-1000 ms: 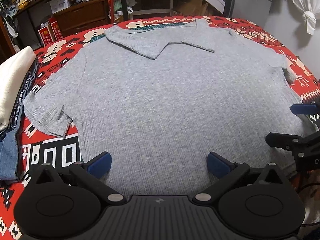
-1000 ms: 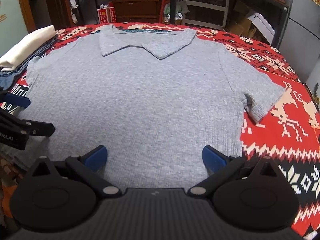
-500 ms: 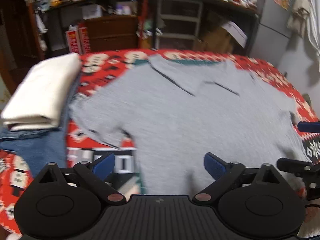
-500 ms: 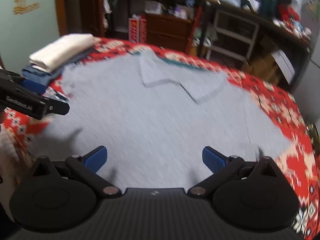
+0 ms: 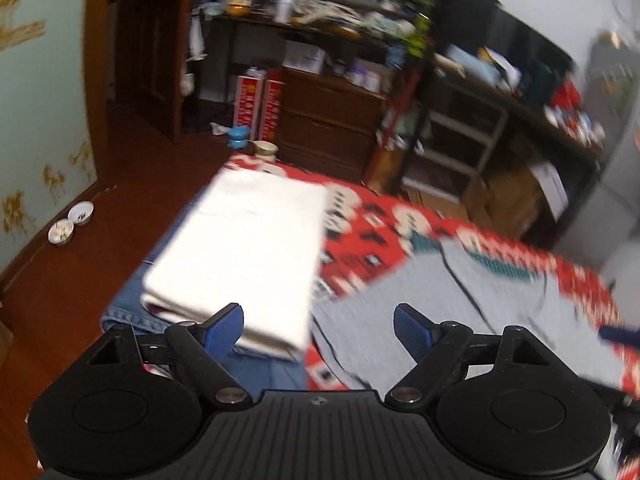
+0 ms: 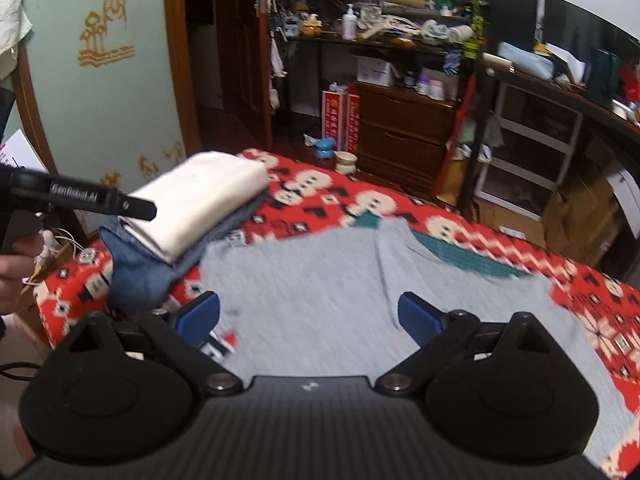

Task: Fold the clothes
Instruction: 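Swing both grippers over to the folded clothes stack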

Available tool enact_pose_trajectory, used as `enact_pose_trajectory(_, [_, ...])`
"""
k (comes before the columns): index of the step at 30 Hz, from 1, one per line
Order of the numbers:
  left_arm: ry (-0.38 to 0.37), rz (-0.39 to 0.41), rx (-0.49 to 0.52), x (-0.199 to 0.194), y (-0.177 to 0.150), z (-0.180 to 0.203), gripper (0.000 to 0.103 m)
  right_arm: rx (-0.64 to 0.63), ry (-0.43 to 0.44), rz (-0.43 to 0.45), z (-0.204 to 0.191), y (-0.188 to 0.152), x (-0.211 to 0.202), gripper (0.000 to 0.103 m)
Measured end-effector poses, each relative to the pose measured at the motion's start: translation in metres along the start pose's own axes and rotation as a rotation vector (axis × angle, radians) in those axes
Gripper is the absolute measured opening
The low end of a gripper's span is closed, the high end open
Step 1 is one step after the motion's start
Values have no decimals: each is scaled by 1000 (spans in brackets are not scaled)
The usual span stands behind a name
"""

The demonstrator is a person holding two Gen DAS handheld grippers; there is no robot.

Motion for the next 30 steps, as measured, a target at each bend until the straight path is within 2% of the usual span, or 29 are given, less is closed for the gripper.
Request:
enact_pose_trajectory(4, [4,20,-81,4,6,-32,77,2,75,-35,-37,14,28,81])
enact_pose_trajectory(8, [-23,17,-73,15,17,-44,70,-29,100,-58,-77,19,61,65])
enact_pose_trajectory(10, [-40,21,-59,24,27,-47,68,-24,104,-85,-91,24,81,47])
enact_pose_trajectory(12, [-73,17,-55,35,38,-49,67,-26,114,-103,-103,23,95,37])
enact_pose_trajectory(17, [-146,-22,-86,62,48,-58,63,-69,127,-110,-131,26,133,27])
enact_pose_trajectory(21, [-209,-36,-101,69,48,-60,62,-143,109,-119,-155,24,162,12])
enact_pose_trajectory(26, [-269,-79,-98,78,45,-58,62,-169,104,-112,-166,24,181,12])
enact_pose_trajectory(30, [-277,-102,-104,87,43,-61,62,-190,86,-124,-168,17,196,16])
Point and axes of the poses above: each gripper's, at about its wrist camera, not at the fingertips, and x roughly the way its jaws point, z to its right, y to its top, the point moved 4 cm from there along x, roughly the way its jaws point, and after that the axes turned 15 degrees about -y, right-handed, at the moved point
